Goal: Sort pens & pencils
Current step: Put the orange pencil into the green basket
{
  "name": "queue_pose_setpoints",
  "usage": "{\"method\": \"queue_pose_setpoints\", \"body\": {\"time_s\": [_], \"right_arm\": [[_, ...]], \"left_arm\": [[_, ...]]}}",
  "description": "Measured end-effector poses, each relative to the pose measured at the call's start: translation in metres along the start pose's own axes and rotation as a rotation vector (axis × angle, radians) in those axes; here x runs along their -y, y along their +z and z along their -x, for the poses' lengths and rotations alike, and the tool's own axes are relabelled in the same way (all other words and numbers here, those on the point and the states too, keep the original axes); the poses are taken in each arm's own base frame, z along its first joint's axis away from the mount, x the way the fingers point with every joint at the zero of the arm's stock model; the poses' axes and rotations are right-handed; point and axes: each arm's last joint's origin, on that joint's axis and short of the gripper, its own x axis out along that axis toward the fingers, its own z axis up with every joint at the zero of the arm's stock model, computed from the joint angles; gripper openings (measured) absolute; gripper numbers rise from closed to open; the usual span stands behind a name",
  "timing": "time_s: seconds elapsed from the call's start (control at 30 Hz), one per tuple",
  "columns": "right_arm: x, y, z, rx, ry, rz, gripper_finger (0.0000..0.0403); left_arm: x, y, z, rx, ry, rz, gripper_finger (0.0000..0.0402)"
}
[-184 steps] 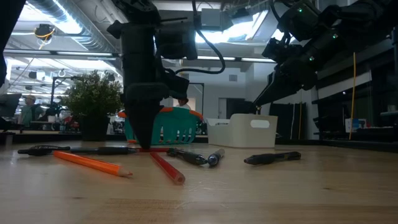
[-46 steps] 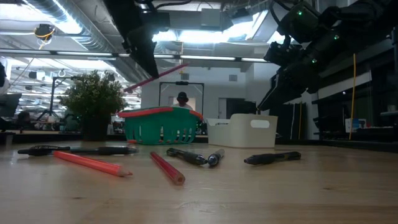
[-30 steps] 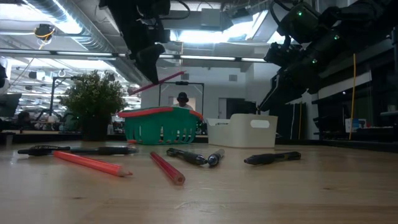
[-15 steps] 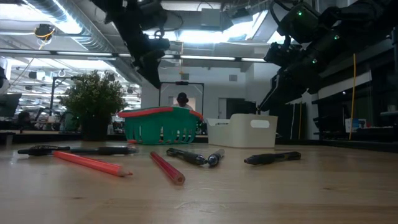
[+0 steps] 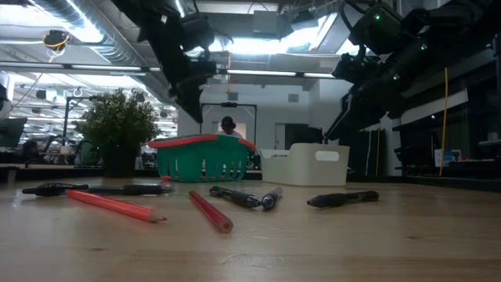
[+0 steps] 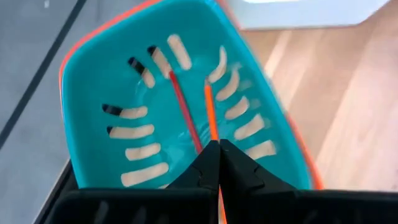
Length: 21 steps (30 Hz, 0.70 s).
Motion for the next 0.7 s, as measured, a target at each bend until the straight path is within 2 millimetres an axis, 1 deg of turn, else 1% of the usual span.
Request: {"method": "queue_pose_setpoints", "body": {"time_s": [0.2, 0.37, 0.53, 0.7], "right_arm": [[0.0, 0.002, 0.0, 0.019, -0.003, 0.003, 0.018], [0.0, 0.003, 0.0, 0.03, -0.005, 0.004, 0.018], [0.001, 0.003, 0.0, 0.033, -0.005, -0.008, 0.018], [0.001, 0.004, 0.0, 0.038, -0.004, -0.084, 0.018]], "left_arm": [[0.016, 0.003, 0.024, 0.07, -0.03, -0.062, 0.0], [0.037, -0.004, 0.043, 0.055, -0.079, -0.132, 0.0], [0.063, -0.01, 0.05, 0.024, -0.137, -0.216, 0.0], [0.089, -0.016, 0.058, 0.005, -0.19, -0.256, 0.0]]}}
